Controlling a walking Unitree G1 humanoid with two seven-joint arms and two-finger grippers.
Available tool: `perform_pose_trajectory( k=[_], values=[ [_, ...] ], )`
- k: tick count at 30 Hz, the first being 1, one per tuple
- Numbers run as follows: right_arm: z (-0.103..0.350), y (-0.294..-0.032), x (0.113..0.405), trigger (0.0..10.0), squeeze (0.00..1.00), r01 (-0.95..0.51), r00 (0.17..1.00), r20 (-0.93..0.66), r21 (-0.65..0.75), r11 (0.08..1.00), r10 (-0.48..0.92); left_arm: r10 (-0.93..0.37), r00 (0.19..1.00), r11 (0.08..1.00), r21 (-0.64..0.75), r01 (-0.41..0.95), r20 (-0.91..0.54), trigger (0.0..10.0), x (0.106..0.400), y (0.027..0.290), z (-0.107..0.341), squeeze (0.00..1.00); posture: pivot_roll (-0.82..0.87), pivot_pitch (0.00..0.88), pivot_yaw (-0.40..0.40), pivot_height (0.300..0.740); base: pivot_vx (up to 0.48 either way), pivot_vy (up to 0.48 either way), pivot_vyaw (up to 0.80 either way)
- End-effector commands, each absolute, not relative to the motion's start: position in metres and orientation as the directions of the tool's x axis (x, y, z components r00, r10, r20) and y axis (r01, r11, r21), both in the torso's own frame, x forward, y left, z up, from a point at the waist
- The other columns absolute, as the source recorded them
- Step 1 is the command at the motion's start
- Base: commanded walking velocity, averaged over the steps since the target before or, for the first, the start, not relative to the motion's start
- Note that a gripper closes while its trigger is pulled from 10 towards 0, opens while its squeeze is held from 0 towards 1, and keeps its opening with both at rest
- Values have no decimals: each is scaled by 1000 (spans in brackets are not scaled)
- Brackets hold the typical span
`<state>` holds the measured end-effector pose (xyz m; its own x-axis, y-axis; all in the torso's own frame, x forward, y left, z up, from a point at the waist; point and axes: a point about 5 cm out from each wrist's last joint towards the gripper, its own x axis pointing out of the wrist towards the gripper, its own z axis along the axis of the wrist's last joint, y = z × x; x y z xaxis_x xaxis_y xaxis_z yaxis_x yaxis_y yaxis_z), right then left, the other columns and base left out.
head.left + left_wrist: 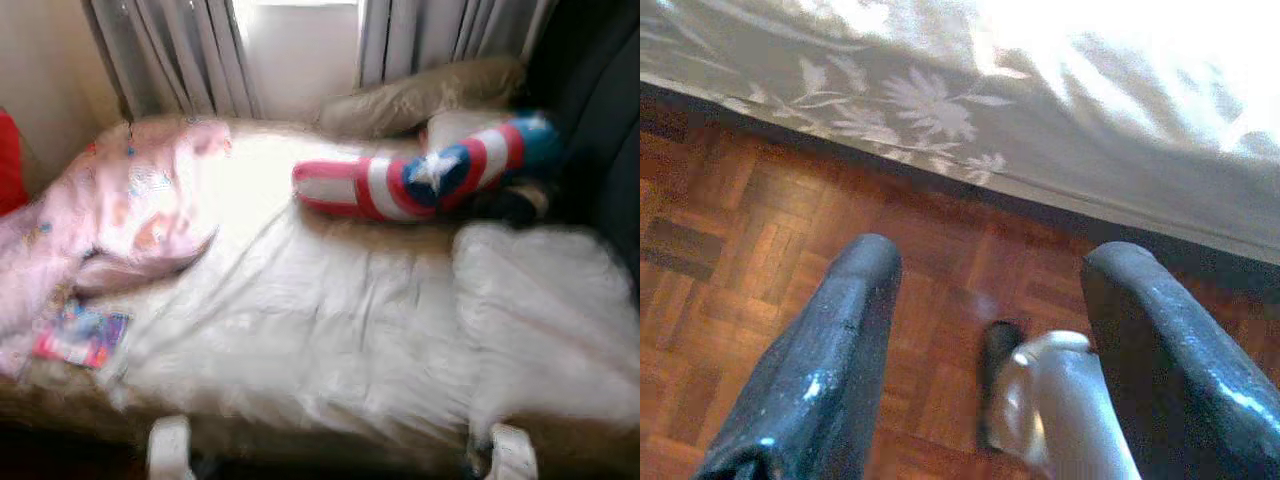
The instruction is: Clean up the room
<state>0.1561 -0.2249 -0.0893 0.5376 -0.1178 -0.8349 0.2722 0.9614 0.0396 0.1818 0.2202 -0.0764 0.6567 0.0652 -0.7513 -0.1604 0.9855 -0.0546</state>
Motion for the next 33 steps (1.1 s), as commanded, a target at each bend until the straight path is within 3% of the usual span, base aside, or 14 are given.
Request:
perform_pose_trajectory(
  k=[1,6,12,22,28,33],
  values=[
    [-87,-219,164,10000,0,266,556,-824,55,962,-107,66,653,988,-40,-147,-754,10000,185,218,-76,0,-19,0,-7,740,0,480,0],
    [-87,-217,165,10000,0,263,558,-823,57,963,-104,58,654,989,-47,-141,-754,10000,190,211,-75,0,-20,0,-9,740,0,480,0],
    [-88,-214,164,10000,0,253,554,-827,57,966,-96,70,649,988,-39,-151,-758,10000,188,221,-74,0,-16,0,-10,740,0,480,0],
    [-90,-246,137,10000,0,273,535,-835,33,961,-124,87,636,986,-26,-165,-767,10000,174,240,-75,0,-22,0,-5,740,0,480,0],
    [-89,-256,130,10000,0,271,543,-830,30,962,-127,67,636,989,-35,-147,-769,10000,179,225,-77,0,-19,0,-5,740,0,480,0],
    [-89,-245,139,10000,0,247,555,-825,39,968,-108,54,638,990,-42,-133,-768,10000,183,213,-78,0,-16,0,-6,740,0,480,0]
  ],
)
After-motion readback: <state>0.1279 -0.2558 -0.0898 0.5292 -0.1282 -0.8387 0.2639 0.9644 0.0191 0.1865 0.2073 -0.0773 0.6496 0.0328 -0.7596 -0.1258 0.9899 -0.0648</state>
